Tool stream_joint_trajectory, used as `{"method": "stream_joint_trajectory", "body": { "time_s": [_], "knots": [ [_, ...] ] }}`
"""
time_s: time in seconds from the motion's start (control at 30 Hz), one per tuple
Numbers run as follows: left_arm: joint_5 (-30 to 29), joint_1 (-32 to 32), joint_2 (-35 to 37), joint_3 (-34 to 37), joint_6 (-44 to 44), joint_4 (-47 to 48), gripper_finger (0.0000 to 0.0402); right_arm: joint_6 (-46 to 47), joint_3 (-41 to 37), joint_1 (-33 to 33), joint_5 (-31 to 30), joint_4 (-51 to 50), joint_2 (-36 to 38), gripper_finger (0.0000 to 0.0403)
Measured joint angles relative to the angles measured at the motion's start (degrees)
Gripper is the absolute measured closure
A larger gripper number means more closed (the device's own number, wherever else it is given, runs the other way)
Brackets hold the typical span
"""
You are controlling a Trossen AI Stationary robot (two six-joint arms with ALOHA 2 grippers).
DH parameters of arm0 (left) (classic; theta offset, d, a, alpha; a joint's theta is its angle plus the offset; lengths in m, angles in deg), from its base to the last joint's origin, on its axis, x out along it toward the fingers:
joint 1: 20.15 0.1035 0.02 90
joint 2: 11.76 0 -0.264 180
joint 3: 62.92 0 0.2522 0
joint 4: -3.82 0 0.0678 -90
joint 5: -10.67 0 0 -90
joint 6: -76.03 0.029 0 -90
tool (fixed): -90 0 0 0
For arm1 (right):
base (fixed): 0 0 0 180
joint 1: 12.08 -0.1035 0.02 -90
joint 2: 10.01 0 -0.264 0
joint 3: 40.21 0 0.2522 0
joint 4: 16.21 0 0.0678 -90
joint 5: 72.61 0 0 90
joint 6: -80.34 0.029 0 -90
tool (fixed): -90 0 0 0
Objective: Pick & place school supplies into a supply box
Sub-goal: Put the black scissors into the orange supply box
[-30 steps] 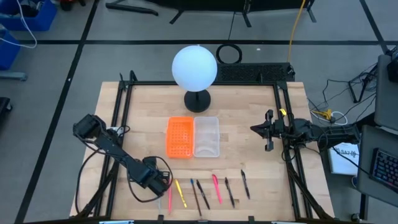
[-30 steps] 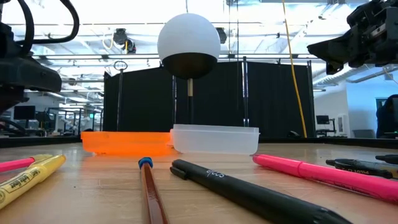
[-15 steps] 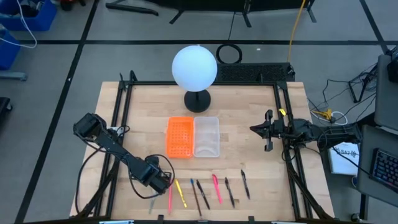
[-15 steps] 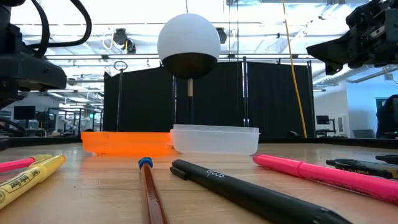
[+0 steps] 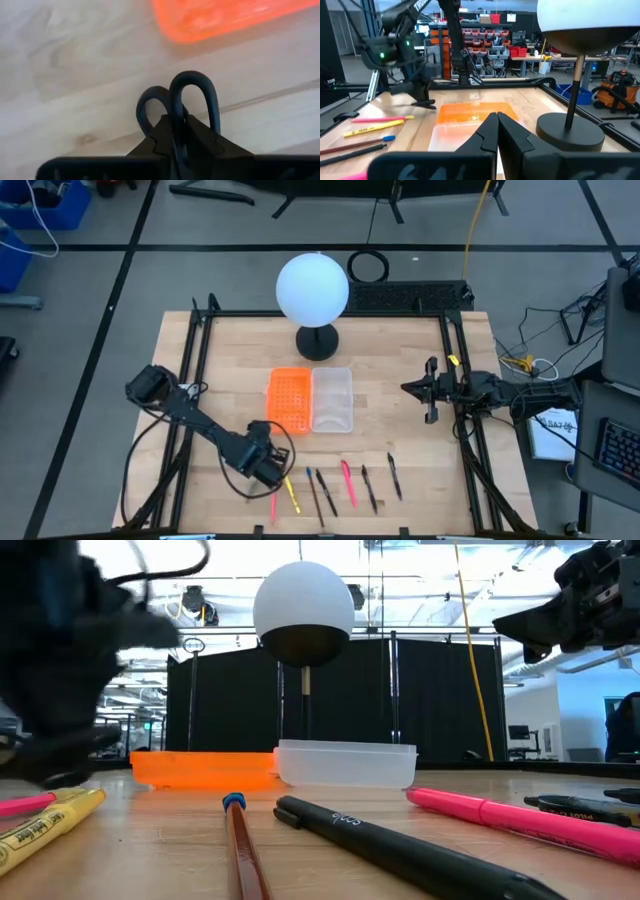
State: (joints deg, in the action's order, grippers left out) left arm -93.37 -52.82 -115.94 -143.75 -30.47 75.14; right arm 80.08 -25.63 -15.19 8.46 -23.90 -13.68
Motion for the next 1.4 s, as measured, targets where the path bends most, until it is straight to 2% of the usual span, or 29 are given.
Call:
{"method": "stream_joint_trajectory", "body": {
  "time_s": [0.3,0.57,0.63,0.8,0.93,1.03,1.13,1.4],
  "knots": [
    [-3.8,8.2,0.1,-13.0,15.4,0.6,0.0369,0.0,0.0,0.0,0.0,-0.8,-0.2,0.0403],
    [-6.1,19.7,0.3,-25.8,33.8,-1.6,0.0368,0.0,0.0,0.0,0.0,-0.7,-0.2,0.0403],
    [-8.3,22.8,0.4,-26.3,36.1,-5.3,0.0368,0.0,0.0,0.0,0.0,-0.7,-0.2,0.0403],
    [-8.3,29.2,-1.2,-25.6,41.3,-15.2,0.0368,-0.4,0.0,0.0,0.0,-0.7,-0.2,0.0403],
    [-4.2,32.8,-5.6,-25.5,43.6,-19.6,0.0367,-0.4,0.0,0.0,0.0,-0.7,-0.2,0.0403],
    [0.1,35.1,-8.6,-25.4,44.3,-20.8,0.0367,-0.4,0.0,0.0,0.0,-0.7,-0.3,0.0403],
    [1.9,36.6,-10.8,-25.4,44.6,-20.8,0.0367,-0.4,0.0,0.0,0.0,-0.6,-0.5,0.0403],
    [2.1,38.7,-13.2,-25.4,45.9,-21.0,0.0367,-0.4,0.0,0.0,0.0,-0.7,-0.5,0.0403]
  ]
}}
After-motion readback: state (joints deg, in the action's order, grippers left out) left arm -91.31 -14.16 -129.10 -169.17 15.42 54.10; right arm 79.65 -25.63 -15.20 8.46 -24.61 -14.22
